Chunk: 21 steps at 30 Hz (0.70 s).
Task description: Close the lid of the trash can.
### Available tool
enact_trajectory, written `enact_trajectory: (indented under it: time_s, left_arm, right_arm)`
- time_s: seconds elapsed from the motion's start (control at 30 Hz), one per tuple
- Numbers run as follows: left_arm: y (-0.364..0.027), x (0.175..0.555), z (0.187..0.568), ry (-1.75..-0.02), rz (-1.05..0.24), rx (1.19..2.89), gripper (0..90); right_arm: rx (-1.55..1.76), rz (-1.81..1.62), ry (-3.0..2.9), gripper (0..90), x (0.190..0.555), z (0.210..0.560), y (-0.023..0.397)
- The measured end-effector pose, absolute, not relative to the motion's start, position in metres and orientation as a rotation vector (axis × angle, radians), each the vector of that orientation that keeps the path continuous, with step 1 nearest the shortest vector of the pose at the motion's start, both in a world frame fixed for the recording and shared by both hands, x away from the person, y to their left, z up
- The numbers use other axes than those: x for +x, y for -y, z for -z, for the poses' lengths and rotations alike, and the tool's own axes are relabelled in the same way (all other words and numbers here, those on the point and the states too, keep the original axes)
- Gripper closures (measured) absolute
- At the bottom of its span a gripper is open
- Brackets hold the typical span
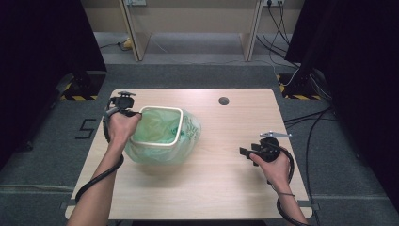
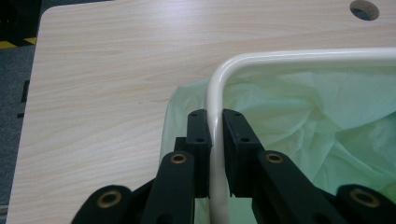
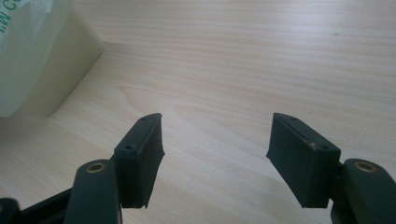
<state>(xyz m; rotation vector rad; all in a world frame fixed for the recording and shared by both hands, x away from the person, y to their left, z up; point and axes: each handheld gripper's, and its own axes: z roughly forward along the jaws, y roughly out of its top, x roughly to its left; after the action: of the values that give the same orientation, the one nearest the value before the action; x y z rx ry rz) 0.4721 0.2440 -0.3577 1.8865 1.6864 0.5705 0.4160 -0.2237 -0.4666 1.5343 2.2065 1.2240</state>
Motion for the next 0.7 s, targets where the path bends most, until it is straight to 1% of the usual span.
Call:
enact_trajectory:
  time_s: [0.17,0.23,0.27,0.33,0.47,0.53,0.7]
  left_arm:
    - [-0.244,0.473,0.358,-1.689,-0.569,1.878,80.5]
    - [-0.245,0.473,0.359,-1.689,-0.568,1.88,78.1]
    - [-0.246,0.472,0.359,-1.688,-0.571,1.884,76.0]
    - [-0.247,0.471,0.359,-1.671,-0.59,1.879,69.0]
    - [-0.249,0.465,0.358,-1.627,-0.573,1.865,57.6]
    - [-0.252,0.46,0.357,-1.601,-0.596,1.867,54.7]
    - [-0.264,0.445,0.349,-1.551,-0.597,1.841,48.8]
  right_arm:
    - [1.535,-1.224,-2.207,35.3,0.416,0.467,0.224]
    - [1.538,-1.224,-2.207,35.3,0.416,0.467,0.224]
    - [1.537,-1.224,-2.207,35.3,0.416,0.466,0.224]
    - [1.538,-1.223,-2.206,35.3,0.416,0.466,0.224]
    - [1.523,-1.223,-2.2,35.3,0.417,0.463,0.222]
    - [1.512,-1.224,-2.199,35.3,0.418,0.459,0.219]
    - [1.463,-1.237,-2.206,35.4,0.425,0.443,0.204]
